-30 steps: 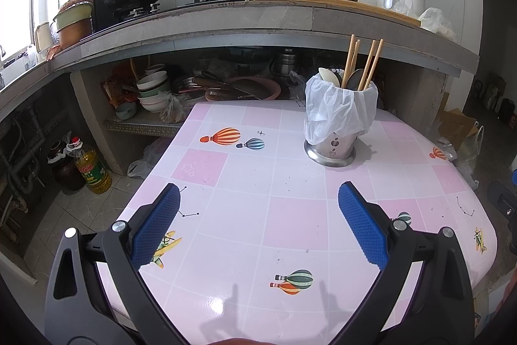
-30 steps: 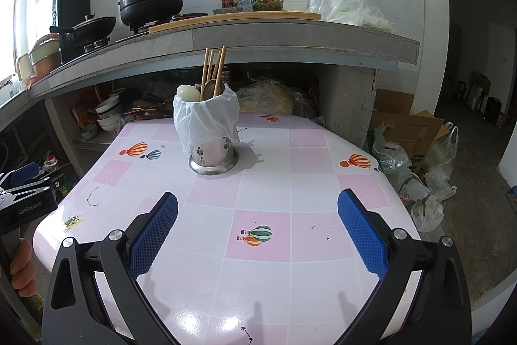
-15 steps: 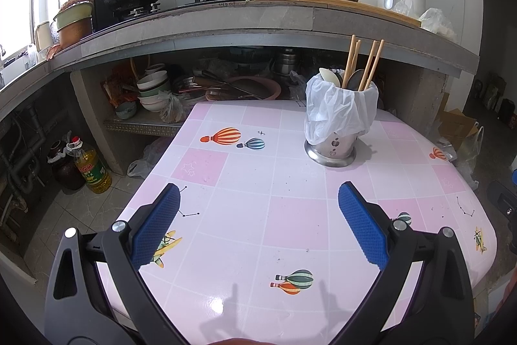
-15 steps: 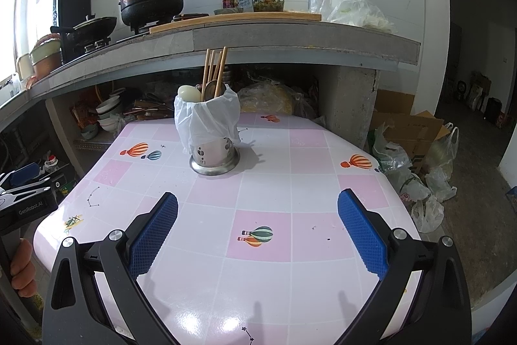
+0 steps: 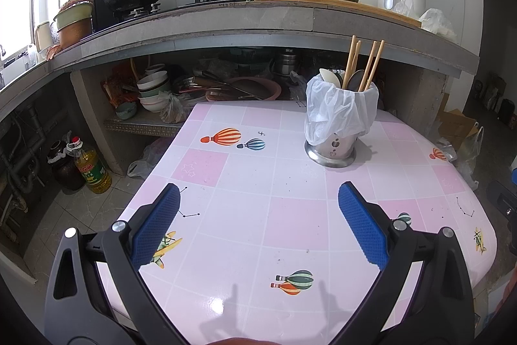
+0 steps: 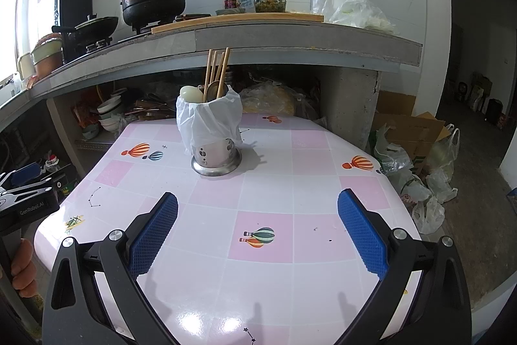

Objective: Organize utensils

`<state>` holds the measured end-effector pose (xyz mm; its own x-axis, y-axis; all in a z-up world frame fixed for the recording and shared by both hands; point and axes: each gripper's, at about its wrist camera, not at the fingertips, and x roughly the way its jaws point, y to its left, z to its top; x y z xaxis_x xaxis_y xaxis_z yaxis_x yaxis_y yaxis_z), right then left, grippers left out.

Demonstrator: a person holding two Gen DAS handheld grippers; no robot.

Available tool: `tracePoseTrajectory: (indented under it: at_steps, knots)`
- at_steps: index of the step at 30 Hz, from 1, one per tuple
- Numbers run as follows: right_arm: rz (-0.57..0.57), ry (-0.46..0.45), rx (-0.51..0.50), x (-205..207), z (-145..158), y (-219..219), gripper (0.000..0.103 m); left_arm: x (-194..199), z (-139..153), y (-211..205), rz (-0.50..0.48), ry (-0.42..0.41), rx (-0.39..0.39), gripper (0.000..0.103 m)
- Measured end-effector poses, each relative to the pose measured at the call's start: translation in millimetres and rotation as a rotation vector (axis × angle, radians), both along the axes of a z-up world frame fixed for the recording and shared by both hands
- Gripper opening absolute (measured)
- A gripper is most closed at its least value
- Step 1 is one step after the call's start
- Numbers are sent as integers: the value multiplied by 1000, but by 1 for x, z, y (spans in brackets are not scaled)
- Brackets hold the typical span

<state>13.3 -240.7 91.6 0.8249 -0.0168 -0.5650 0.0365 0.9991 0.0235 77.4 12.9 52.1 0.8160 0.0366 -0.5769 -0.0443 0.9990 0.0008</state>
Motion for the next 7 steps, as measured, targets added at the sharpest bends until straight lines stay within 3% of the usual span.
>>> tracePoseTrajectory:
  at_steps: [7]
  knots:
    - [0,1,0,0,0,0,97,0,0,-1,-1,1,2,95]
